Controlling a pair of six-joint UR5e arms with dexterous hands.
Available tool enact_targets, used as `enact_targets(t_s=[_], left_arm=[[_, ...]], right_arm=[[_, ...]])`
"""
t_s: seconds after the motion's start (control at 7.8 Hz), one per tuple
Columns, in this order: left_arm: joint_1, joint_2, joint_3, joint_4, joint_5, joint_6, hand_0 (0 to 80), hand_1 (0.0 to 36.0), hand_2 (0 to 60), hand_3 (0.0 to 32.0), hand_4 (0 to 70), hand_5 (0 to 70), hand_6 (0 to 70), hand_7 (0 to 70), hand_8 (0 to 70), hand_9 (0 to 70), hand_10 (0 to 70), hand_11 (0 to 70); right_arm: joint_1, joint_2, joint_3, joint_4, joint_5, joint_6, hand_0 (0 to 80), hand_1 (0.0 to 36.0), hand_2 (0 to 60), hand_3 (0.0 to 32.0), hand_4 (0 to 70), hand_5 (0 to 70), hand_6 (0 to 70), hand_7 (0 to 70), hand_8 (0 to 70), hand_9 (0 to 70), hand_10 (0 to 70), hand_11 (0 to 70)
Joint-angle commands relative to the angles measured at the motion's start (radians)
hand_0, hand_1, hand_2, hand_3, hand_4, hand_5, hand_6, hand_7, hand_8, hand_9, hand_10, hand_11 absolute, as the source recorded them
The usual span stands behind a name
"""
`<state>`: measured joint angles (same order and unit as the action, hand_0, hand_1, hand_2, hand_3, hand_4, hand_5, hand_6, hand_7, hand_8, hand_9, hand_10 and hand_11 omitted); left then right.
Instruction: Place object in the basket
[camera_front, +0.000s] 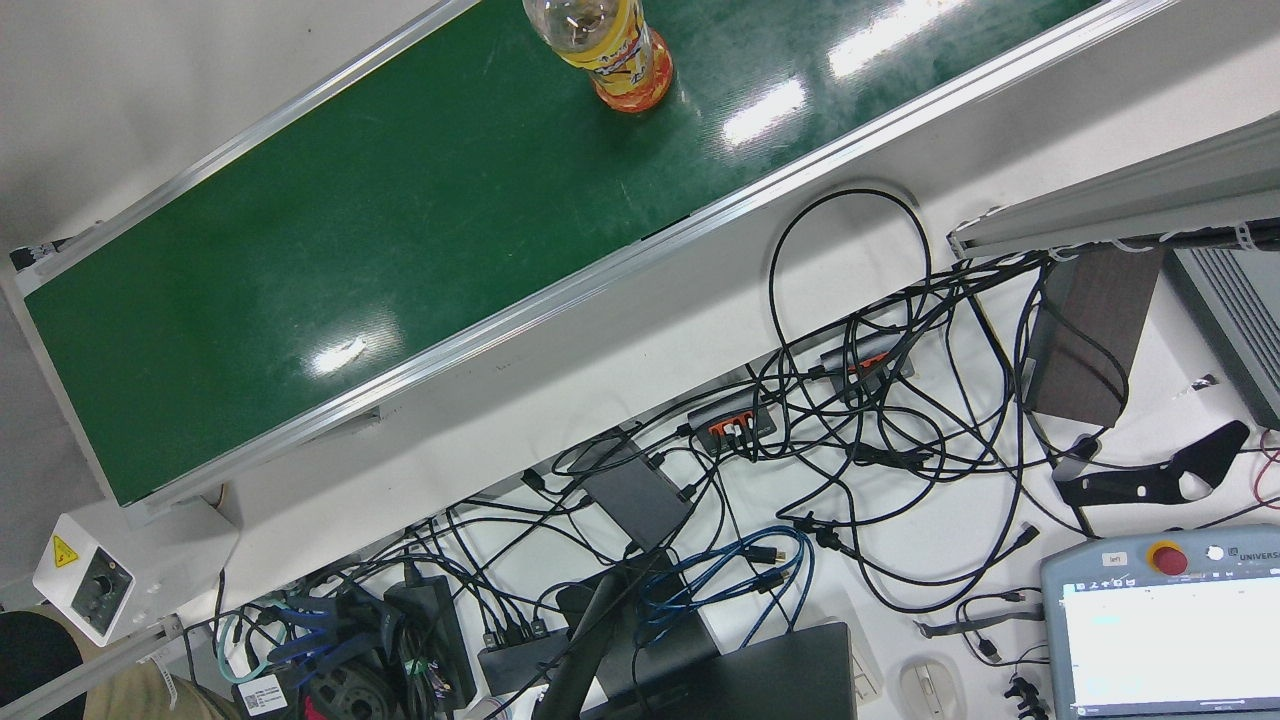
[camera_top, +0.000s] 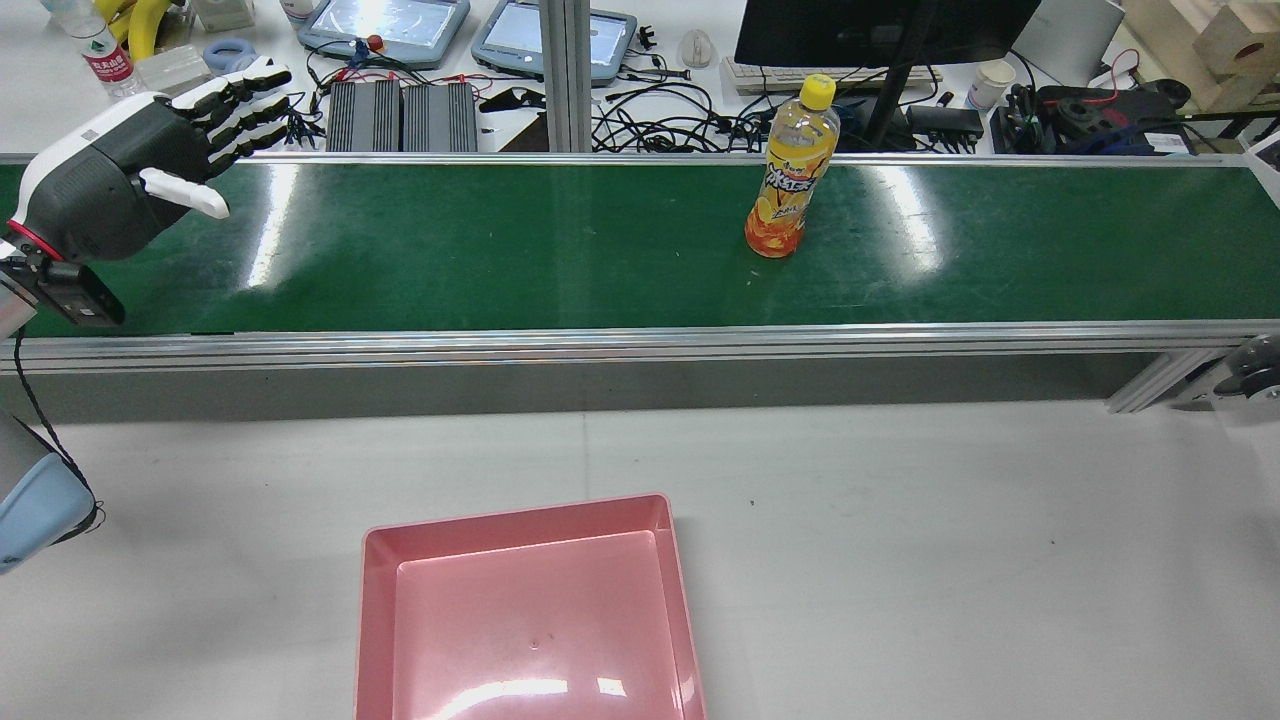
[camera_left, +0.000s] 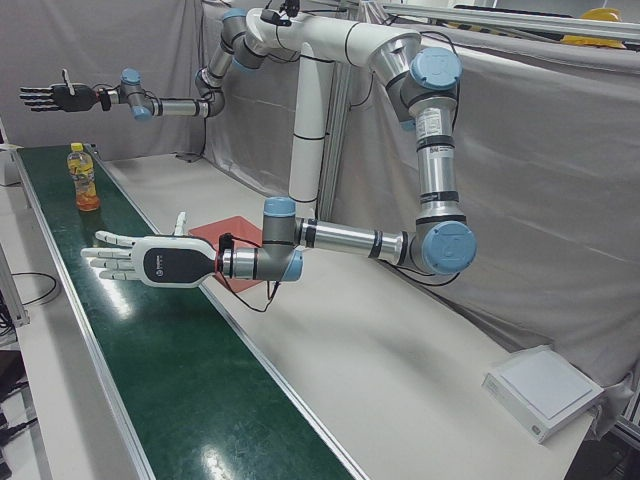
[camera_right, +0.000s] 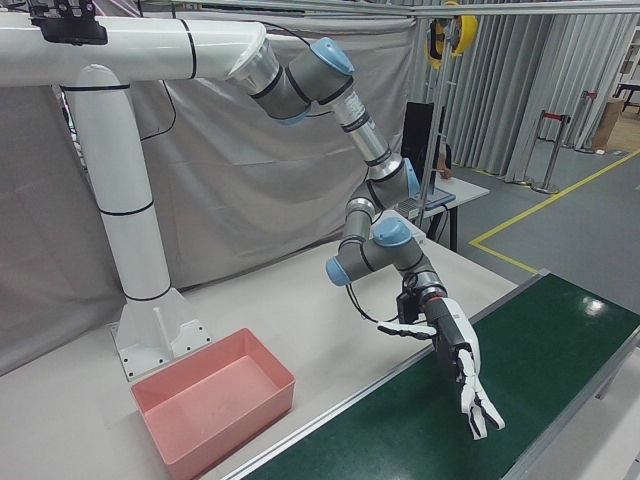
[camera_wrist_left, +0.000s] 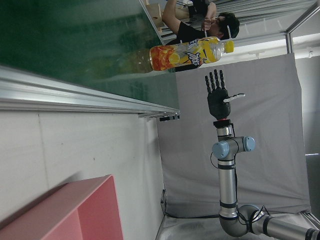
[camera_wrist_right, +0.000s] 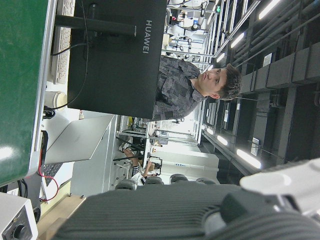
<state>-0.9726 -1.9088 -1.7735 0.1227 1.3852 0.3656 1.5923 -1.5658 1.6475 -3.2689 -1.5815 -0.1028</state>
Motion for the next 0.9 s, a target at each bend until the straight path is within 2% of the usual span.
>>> enact_targets(t_s=[0.0, 0.51, 0.77], left_arm=[[0.005, -0.004, -0.001, 0.000, 0.000, 0.003, 51.2, 7.1, 0.0, 3.2, 13.2, 14.4, 0.2, 0.0, 6.8, 7.2, 6.0, 9.9], [0.006, -0.010, -0.004, -0.002, 0.000, 0.000, 51.1, 7.0, 0.0, 2.6, 13.0, 14.4, 0.3, 0.0, 6.9, 7.4, 5.9, 9.7], [-0.015, -0.006, -0.020, -0.002, 0.003, -0.026, 51.3, 7.1, 0.0, 2.8, 13.1, 15.0, 0.2, 0.0, 6.8, 7.1, 5.9, 9.7]], right_arm=[[-0.005, 0.001, -0.018, 0.002, 0.000, -0.002, 0.0, 0.0, 0.0, 0.0, 0.0, 0.0, 0.0, 0.0, 0.0, 0.0, 0.0, 0.0], [-0.005, 0.001, -0.015, 0.000, 0.000, -0.002, 0.0, 0.0, 0.0, 0.0, 0.0, 0.0, 0.0, 0.0, 0.0, 0.0, 0.0, 0.0], [-0.005, 0.001, -0.015, 0.000, 0.000, -0.002, 0.0, 0.0, 0.0, 0.0, 0.0, 0.0, 0.0, 0.0, 0.0, 0.0, 0.0, 0.0]])
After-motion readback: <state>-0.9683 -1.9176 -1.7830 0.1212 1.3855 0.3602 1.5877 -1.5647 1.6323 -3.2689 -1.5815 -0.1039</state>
